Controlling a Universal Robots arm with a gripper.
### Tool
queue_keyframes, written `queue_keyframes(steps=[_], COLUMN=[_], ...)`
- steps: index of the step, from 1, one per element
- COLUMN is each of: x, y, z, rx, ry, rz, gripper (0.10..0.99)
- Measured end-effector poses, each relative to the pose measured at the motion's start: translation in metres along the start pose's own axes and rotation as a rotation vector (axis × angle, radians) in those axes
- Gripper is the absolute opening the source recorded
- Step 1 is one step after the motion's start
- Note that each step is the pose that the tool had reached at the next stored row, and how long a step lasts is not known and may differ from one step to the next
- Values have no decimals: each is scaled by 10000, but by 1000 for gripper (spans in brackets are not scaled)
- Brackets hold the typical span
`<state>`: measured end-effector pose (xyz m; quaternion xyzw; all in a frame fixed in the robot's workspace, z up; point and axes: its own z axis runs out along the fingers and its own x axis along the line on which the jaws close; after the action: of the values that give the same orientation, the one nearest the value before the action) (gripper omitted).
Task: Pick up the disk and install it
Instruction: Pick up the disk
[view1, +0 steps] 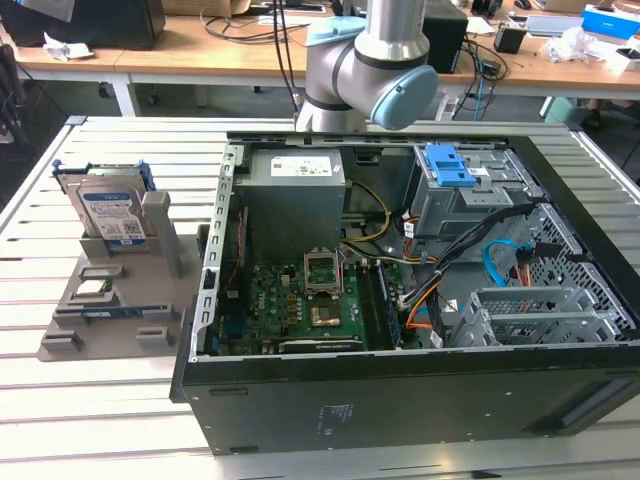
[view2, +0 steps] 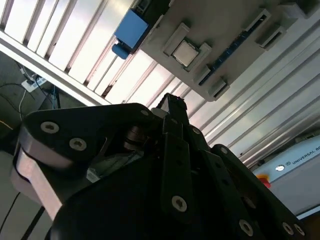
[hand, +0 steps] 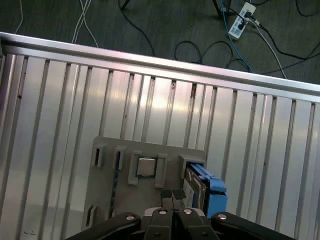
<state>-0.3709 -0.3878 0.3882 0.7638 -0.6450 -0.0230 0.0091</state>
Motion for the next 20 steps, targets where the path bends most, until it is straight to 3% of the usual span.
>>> queue_keyframes(steps=[10,15,20], x=[0,0,-1], y=[0,0,0], z=[0,0,0], rx=[-37,-41,-29], ry=[66,94,83], rz=[-1525,-1310,-518], gripper=[106,106,106])
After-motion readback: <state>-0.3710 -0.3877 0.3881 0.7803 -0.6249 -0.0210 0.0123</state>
